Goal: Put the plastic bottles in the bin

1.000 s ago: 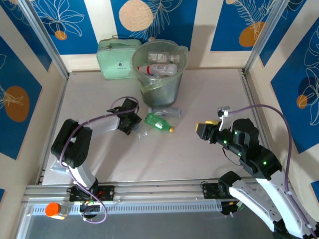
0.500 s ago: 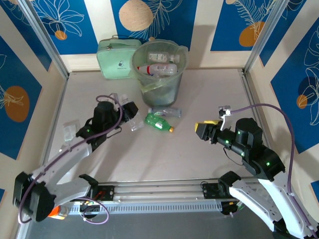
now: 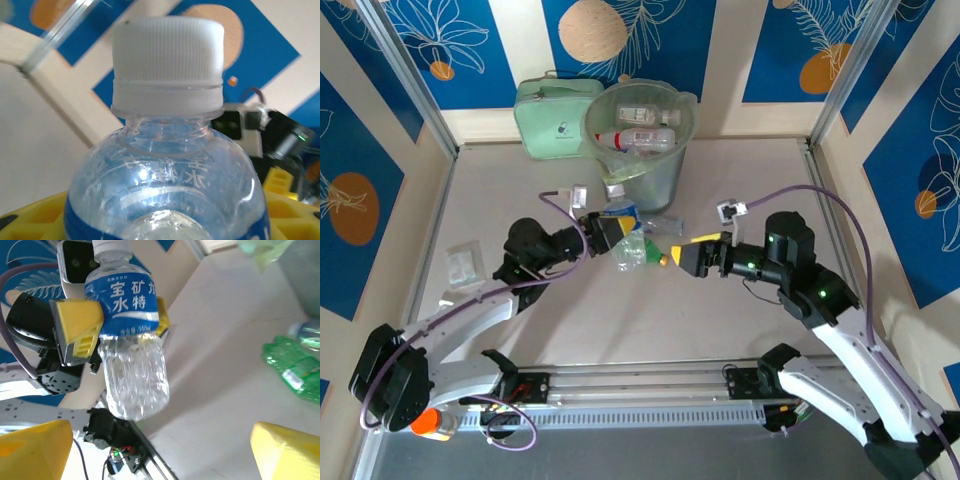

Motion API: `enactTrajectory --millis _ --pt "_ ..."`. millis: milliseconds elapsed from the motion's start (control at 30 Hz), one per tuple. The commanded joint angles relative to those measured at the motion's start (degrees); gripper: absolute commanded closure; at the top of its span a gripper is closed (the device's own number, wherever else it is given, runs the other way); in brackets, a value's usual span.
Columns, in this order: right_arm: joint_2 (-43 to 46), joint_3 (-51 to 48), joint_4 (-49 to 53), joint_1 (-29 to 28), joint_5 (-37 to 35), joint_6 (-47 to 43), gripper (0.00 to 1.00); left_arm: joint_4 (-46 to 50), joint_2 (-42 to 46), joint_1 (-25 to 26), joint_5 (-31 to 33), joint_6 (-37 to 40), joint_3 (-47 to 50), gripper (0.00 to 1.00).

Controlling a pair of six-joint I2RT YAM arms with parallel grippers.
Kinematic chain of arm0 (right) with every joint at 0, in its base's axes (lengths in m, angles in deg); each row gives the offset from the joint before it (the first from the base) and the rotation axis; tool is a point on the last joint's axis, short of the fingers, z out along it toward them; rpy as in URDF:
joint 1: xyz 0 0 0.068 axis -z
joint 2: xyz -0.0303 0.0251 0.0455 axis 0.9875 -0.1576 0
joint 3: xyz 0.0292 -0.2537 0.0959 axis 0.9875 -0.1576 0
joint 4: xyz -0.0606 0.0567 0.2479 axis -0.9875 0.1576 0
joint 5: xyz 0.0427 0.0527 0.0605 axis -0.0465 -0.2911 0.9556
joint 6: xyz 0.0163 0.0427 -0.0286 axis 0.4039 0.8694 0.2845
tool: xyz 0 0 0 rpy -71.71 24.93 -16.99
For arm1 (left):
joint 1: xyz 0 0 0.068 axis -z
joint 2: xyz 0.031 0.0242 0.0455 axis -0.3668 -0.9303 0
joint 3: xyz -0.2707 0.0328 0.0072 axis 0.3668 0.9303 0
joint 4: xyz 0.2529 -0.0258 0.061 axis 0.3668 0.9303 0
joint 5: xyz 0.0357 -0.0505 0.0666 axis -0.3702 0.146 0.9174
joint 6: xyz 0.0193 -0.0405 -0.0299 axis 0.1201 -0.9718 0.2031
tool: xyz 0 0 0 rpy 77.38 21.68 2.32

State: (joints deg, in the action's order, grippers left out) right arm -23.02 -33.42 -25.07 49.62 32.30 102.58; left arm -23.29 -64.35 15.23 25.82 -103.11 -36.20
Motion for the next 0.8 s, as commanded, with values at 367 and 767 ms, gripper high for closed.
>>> enactTrajectory --millis 367,767 --pt "-9.6 0.23 -17.41 -6.56 9.98 1.07 0.07 -20.06 -7.05 5.75 -2.55 -7.01 -2.44 0.47" --pt "-10.5 -1.86 -20.08 -9.33 7.78 0.94 0.37 -17.29 -6.41 6.48 -1.53 -5.67 -3.31 0.46"
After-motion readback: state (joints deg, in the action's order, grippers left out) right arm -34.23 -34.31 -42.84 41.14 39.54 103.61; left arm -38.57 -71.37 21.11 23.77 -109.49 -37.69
